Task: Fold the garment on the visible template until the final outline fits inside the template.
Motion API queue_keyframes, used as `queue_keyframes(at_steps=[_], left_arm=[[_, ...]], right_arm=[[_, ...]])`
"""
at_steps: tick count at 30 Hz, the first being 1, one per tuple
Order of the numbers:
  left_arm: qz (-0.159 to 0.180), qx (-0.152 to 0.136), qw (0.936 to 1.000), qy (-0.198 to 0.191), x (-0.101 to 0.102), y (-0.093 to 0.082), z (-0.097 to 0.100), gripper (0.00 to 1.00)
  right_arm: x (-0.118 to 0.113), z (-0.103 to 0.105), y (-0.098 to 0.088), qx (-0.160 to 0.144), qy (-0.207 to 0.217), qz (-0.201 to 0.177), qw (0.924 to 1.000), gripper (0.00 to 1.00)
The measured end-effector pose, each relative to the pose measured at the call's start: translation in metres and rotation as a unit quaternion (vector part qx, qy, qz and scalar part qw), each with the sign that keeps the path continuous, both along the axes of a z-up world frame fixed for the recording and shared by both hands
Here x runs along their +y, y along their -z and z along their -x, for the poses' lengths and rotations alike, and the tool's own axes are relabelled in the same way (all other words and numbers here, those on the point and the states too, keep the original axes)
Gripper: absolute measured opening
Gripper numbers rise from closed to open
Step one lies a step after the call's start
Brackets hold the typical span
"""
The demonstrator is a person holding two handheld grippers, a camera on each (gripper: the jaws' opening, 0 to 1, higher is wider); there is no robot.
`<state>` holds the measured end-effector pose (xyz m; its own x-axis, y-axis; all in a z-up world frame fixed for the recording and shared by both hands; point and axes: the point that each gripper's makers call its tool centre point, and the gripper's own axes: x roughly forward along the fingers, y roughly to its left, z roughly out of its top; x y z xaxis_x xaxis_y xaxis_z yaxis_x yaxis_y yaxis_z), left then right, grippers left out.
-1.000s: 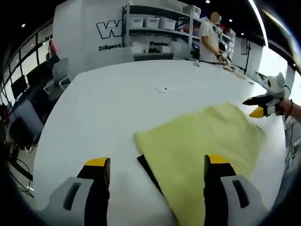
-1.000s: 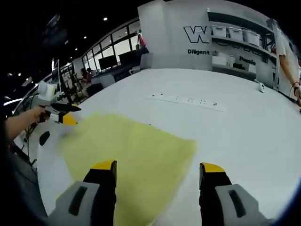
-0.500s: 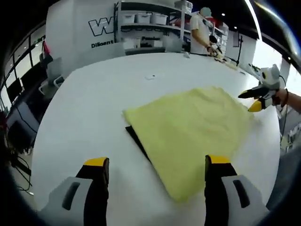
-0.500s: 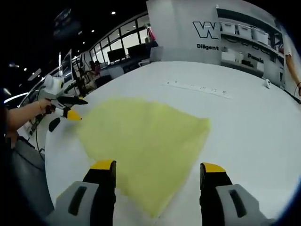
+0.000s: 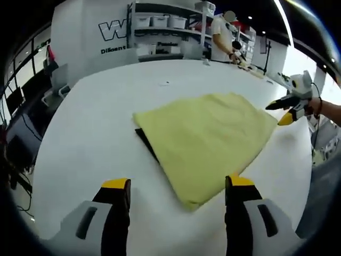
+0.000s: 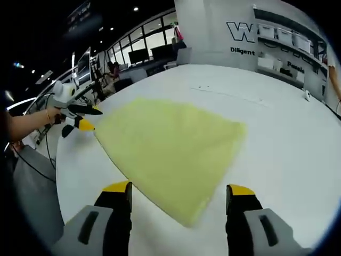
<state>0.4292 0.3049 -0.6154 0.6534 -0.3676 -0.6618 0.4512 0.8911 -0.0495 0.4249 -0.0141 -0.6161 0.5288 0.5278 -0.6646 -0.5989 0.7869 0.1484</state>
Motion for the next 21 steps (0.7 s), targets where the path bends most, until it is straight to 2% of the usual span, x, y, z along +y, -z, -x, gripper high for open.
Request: queue_keyframes(at_steps=[4, 9, 12, 15, 19, 21], left_arm=[[0.006, -0.002, 0.9998, 0.018, -0.006, 0.000, 0.007, 0.65], [-0.007, 0.001, 0.9994, 0.033, -0.008, 0.002, 0.012, 0.53], [-0.011, 0.006, 0.9990, 0.042, -0.008, 0.006, 0.016, 0.50], [-0.017, 0.013, 0.9987, 0.046, -0.005, 0.011, 0.018, 0.44], [-0.014, 0.011, 0.9990, 0.041, -0.003, 0.011, 0.017, 0.34], [-0.022, 0.011, 0.9987, 0.044, -0.002, 0.013, 0.018, 0.30]], right_arm=[[-0.001, 0.010, 0.004, 0.018, -0.003, 0.003, 0.9998, 0.63], [-0.005, 0.019, 0.010, 0.025, 0.008, 0.002, 0.9997, 0.60], [-0.008, 0.023, 0.013, 0.026, 0.009, 0.008, 0.9996, 0.58], [-0.009, 0.025, 0.014, 0.021, 0.010, 0.007, 0.9997, 0.54], [-0.012, 0.024, 0.015, 0.012, 0.009, 0.013, 0.9998, 0.42], [-0.012, 0.023, 0.016, 0.008, 0.010, 0.015, 0.9998, 0.39]])
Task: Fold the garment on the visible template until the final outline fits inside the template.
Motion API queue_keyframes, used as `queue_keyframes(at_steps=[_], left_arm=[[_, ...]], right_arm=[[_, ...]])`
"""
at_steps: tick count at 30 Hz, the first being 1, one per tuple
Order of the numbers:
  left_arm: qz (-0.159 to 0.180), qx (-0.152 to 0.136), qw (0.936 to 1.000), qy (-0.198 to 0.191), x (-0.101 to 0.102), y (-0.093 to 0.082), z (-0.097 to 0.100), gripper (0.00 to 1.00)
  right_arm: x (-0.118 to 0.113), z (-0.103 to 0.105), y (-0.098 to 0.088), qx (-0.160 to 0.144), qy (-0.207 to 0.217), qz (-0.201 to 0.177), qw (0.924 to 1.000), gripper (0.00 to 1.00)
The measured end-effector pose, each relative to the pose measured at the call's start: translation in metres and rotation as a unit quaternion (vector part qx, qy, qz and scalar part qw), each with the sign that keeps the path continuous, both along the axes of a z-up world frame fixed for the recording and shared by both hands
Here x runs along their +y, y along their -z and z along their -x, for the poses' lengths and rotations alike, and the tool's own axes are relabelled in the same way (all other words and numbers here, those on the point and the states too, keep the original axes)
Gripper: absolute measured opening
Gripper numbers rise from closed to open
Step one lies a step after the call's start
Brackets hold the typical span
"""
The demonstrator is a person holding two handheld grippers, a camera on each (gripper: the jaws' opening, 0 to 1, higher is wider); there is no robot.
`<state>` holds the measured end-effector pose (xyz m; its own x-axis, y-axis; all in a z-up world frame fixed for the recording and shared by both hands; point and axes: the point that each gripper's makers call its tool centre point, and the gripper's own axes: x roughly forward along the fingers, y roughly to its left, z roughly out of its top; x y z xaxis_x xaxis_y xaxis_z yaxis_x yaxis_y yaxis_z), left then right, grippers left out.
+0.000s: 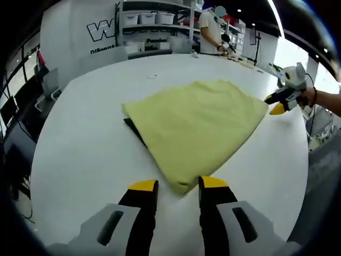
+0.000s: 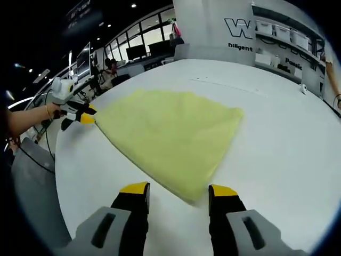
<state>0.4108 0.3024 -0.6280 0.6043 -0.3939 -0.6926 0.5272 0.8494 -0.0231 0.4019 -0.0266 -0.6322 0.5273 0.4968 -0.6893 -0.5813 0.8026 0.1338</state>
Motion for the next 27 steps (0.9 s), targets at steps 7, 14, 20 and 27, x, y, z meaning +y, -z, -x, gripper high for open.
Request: queue_keyframes(at_steps=[7, 14, 20, 27], left_arm=[[-0.019, 0.002, 0.9998, 0.006, 0.004, 0.003, 0.005, 0.11], [-0.046, -0.001, 0.9983, 0.035, 0.005, 0.005, 0.008, 0.09], [-0.073, -0.013, 0.9950, 0.067, 0.006, 0.002, 0.007, 0.07], [-0.086, -0.018, 0.9927, 0.082, 0.007, 0.000, 0.008, 0.06]], right_arm=[[-0.004, -0.003, 0.003, -0.009, 0.002, 0.010, 0.9999, 0.20], [-0.012, -0.004, 0.001, -0.015, 0.006, 0.012, 0.9998, 0.05], [-0.012, -0.005, -0.001, -0.014, 0.003, 0.006, 0.9999, 0.00], [-0.012, -0.004, -0.004, -0.012, -0.002, 0.007, 0.9999, 0.00]])
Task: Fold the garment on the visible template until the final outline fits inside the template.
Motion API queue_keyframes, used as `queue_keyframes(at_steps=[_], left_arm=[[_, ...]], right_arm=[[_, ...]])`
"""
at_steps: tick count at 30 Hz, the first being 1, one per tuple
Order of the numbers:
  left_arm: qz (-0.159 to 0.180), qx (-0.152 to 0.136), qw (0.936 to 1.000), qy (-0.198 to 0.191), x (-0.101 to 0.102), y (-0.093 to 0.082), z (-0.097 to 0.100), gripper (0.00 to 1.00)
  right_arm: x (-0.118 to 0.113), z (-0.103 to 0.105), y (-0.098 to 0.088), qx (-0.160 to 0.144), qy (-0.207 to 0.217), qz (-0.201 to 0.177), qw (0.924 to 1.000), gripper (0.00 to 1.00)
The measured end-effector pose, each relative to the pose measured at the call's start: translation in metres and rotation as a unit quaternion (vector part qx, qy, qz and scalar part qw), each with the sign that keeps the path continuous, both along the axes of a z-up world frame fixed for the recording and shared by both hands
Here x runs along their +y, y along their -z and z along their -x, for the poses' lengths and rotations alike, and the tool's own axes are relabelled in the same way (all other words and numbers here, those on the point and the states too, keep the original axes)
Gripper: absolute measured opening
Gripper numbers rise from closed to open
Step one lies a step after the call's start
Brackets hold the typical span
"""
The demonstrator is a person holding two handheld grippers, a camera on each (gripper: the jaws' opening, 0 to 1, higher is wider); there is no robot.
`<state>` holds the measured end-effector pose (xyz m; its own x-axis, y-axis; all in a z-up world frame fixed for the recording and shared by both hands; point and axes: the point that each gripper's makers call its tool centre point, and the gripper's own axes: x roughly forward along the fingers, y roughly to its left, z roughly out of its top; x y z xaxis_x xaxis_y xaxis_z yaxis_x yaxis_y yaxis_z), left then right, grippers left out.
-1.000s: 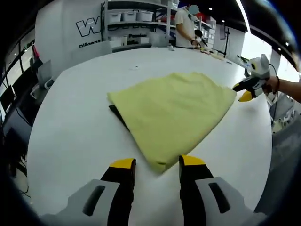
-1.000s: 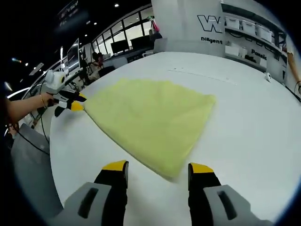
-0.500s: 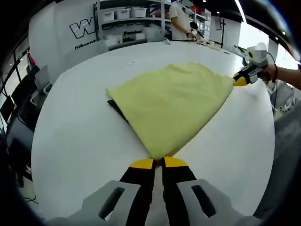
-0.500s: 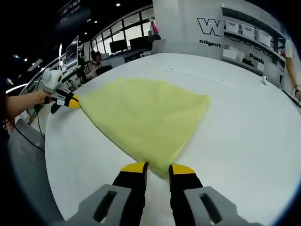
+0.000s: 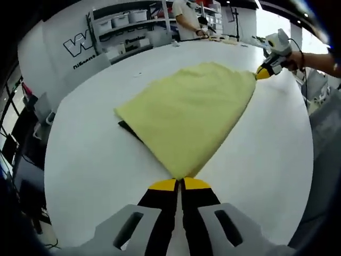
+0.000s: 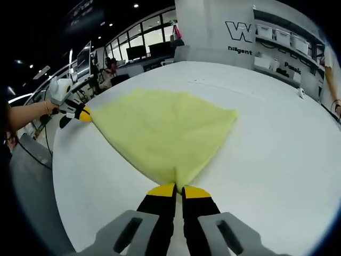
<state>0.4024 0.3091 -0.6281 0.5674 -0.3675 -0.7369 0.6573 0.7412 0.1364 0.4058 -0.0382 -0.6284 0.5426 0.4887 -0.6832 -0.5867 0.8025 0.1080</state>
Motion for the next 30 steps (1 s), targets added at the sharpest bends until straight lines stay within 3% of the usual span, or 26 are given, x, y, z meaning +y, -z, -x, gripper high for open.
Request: queue_keyframes(at_steps=[9, 11, 13, 17, 20, 21, 24, 26, 30], left_arm=[[-0.020, 0.003, 0.9996, 0.019, 0.001, 0.001, 0.006, 0.05], [-0.044, 0.005, 0.9986, 0.030, 0.008, 0.004, 0.010, 0.05], [-0.038, 0.010, 0.9989, 0.025, 0.010, 0.004, 0.013, 0.05], [-0.020, 0.013, 0.9996, 0.018, 0.012, 0.002, 0.020, 0.05], [0.024, 0.024, 0.9987, -0.039, 0.015, -0.002, 0.017, 0.05], [0.034, 0.027, 0.9981, -0.045, 0.014, -0.004, 0.016, 0.10], [0.079, 0.039, 0.9927, -0.082, 0.013, -0.010, 0.014, 0.30], [0.104, 0.033, 0.9896, -0.094, 0.012, -0.016, 0.009, 0.34], [0.134, 0.039, 0.9831, -0.118, 0.009, -0.017, 0.003, 0.34]], right_arm=[[-0.002, 0.007, 0.000, 0.018, -0.003, 0.007, 0.9998, 0.00], [-0.003, 0.010, 0.001, 0.020, -0.003, 0.009, 0.9998, 0.00], [-0.003, 0.012, 0.001, 0.022, -0.002, 0.008, 0.9997, 0.00], [-0.003, 0.014, 0.002, 0.021, -0.003, 0.010, 0.9997, 0.00], [-0.005, 0.013, 0.003, 0.023, 0.004, 0.010, 0.9997, 0.00], [-0.007, 0.011, 0.002, 0.027, 0.029, 0.001, 0.9992, 0.00], [-0.008, 0.009, -0.003, 0.028, 0.043, -0.021, 0.9985, 0.17], [-0.008, 0.010, -0.005, 0.034, 0.049, -0.033, 0.9977, 0.29], [-0.009, 0.010, -0.007, 0.033, 0.055, -0.043, 0.9970, 0.26]])
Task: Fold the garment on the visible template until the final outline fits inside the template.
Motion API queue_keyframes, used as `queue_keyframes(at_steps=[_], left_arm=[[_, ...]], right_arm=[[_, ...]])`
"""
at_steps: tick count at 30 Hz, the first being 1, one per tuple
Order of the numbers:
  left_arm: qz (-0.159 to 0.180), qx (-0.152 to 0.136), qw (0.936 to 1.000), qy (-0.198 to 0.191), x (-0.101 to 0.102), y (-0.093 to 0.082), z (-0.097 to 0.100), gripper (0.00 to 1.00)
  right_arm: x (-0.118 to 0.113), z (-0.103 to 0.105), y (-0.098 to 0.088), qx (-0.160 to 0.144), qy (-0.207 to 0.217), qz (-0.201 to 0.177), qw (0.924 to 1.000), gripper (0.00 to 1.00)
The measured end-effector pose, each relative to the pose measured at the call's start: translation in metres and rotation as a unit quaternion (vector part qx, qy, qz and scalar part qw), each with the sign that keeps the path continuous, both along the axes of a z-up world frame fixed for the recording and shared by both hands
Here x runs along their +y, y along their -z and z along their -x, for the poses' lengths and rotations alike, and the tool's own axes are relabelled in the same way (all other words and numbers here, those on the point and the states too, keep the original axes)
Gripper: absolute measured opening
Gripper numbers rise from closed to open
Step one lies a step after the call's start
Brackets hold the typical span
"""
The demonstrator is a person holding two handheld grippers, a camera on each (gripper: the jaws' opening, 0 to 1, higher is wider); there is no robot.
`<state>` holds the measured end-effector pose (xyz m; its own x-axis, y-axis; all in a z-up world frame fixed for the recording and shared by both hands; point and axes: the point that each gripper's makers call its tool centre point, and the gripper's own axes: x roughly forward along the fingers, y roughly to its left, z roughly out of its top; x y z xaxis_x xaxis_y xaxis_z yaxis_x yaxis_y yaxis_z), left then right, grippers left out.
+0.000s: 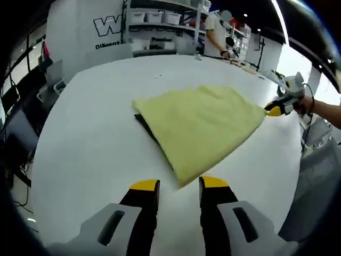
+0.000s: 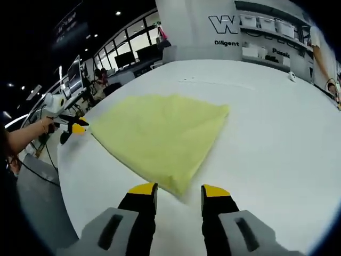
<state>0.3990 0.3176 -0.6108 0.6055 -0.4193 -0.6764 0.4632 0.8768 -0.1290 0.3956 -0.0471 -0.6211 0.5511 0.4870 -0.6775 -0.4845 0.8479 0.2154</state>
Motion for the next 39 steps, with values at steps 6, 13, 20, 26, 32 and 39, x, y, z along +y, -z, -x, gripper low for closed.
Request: queue_keyframes(at_steps=[6, 13, 20, 26, 32, 39], left_arm=[[0.042, 0.044, 0.9976, -0.033, -0.014, 0.009, -0.004, 0.46], [0.058, 0.045, 0.9965, -0.041, -0.023, 0.010, -0.015, 0.29], [0.024, 0.033, 0.9986, -0.034, -0.017, 0.013, -0.018, 0.08], [0.019, 0.039, 0.9987, -0.026, -0.017, 0.014, -0.012, 0.06], [0.006, 0.037, 0.9992, -0.013, -0.017, 0.014, -0.004, 0.05], [-0.003, 0.041, 0.9991, -0.011, -0.013, 0.016, 0.011, 0.05]], right_arm=[[0.003, 0.001, 0.003, 0.016, 0.015, -0.026, 0.9994, 0.26], [0.007, 0.000, 0.009, 0.029, 0.027, -0.038, 0.9985, 0.21], [0.011, -0.002, 0.010, 0.033, 0.026, -0.033, 0.9986, 0.05], [0.009, -0.001, 0.012, 0.031, 0.025, -0.018, 0.9991, 0.00], [0.009, 0.003, 0.012, 0.032, 0.021, -0.016, 0.9992, 0.00], [0.011, 0.015, 0.013, 0.038, 0.011, -0.016, 0.9991, 0.00]])
